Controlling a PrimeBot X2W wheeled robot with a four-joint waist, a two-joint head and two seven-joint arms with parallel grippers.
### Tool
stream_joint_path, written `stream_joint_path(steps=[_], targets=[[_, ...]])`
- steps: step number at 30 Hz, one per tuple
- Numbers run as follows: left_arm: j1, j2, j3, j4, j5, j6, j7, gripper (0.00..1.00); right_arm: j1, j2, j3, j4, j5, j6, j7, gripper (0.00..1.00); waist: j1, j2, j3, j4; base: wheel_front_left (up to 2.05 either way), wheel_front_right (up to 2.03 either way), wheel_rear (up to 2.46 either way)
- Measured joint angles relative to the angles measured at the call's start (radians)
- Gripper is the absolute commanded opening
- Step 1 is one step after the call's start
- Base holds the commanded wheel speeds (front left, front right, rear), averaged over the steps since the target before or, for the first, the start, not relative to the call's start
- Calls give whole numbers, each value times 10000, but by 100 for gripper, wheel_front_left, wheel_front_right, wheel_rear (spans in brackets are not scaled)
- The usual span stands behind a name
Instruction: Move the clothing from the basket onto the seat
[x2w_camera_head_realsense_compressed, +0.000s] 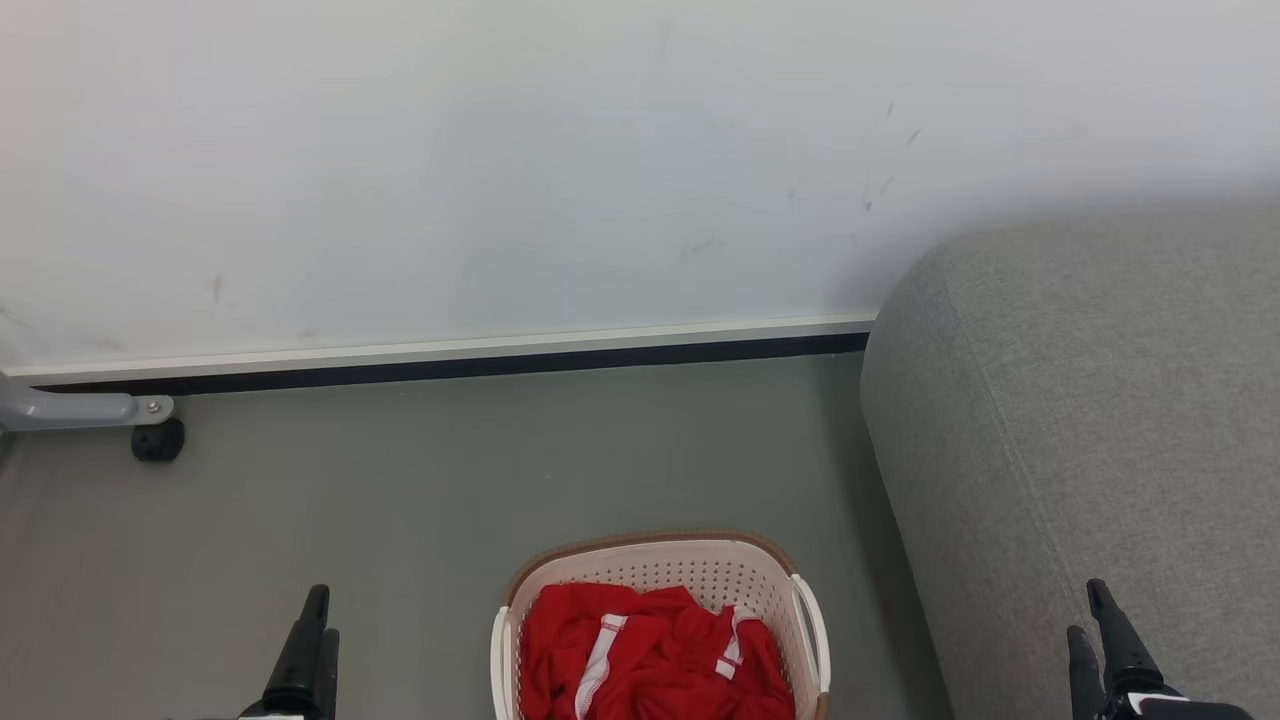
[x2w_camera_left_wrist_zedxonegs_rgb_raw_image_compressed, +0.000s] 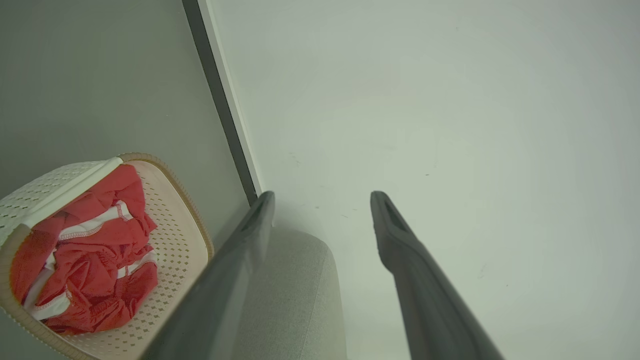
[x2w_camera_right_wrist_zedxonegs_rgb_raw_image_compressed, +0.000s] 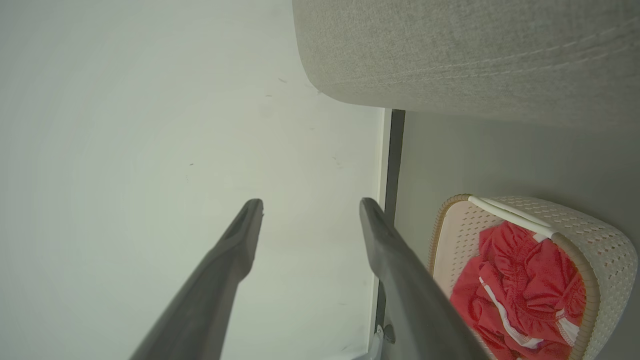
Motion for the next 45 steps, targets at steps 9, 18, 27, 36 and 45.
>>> stream_joint_path(steps=[9, 18, 27, 36, 45], targets=[[13, 2, -215, -161, 274, 12, -280, 100, 41, -4, 201, -111, -299, -15, -265, 100, 0, 0, -99, 7, 0, 0, 0], [46, 8, -334, -460, 1085, 255, -562, 100, 105, -8, 374, -351, -1275, -364, -560, 100, 0, 0, -174, 12, 0, 0, 0], [48, 27, -487, -825, 2510, 533, -882, 100, 114, -27, 767, -706, -2713, -621, -855, 100, 0, 0, -240, 10, 0, 0, 0], [63, 245, -851, -1137, 4144, 786, -1154, 100, 173, -259, 1271, -1003, -4228, -807, -1143, 100, 0, 0, -303, 16, 0, 0, 0], [123, 533, -1191, -1346, 5735, 980, -1417, 100, 212, -479, 1732, -1206, -5588, -982, -1400, 100, 0, 0, -377, 14, 0, 0, 0]])
